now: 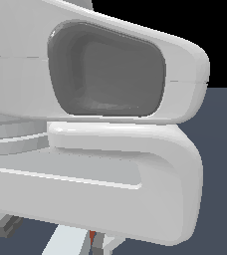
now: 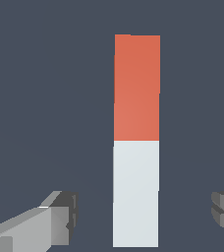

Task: Insert the peg into the horizontal hole in a box.

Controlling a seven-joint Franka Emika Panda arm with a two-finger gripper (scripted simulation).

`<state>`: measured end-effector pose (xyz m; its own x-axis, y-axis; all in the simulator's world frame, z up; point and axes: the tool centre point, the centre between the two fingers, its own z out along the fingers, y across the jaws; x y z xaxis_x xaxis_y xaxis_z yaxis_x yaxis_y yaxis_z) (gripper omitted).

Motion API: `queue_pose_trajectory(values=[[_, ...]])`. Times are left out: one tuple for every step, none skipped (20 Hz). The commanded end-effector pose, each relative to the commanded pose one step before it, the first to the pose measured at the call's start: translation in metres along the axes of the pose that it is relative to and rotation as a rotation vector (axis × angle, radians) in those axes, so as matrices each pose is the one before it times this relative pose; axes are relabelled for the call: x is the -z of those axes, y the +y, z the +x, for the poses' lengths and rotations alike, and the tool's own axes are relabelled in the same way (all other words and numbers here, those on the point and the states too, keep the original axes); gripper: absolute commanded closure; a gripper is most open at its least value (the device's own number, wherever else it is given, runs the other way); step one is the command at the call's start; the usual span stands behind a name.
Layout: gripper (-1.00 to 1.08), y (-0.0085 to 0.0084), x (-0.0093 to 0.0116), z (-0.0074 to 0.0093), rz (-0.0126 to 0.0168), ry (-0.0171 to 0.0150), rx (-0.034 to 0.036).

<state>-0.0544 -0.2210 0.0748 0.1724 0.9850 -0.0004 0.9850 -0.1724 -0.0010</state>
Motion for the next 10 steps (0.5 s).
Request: queue_pose_trajectory(values=[[-0.92, -0.00086, -0.00448, -0.01151, -0.00098, -0.00023, -0.00637], [-0.92, -0.00023, -0.00095, -0.00254, 0.00005, -0.00008, -0.00182], [-0.92, -0.00012, -0.00057, -0.00145, 0.00003, -0.00004, -0.00098], [-0.92, 0.0, -0.00019, -0.00029, 0.0, 0.0, 0.0], [-0.92, -0.00041, 0.00078, 0.00125, 0.00094, -0.0003, -0.00097], [-0.92, 0.0, -0.00034, -0.00001, 0.0, 0.0, 0.0], [-0.92, 0.00001, -0.00101, -0.00002, 0.0, 0.0, 0.0], [-0.92, 0.00001, -0.00169, -0.00003, 0.0, 0.0, 0.0], [-0.92, 0.00001, -0.00236, -0.00004, 0.0, 0.0, 0.0], [-0.92, 0.0, -0.00302, -0.00005, 0.0, 0.0, 0.0]])
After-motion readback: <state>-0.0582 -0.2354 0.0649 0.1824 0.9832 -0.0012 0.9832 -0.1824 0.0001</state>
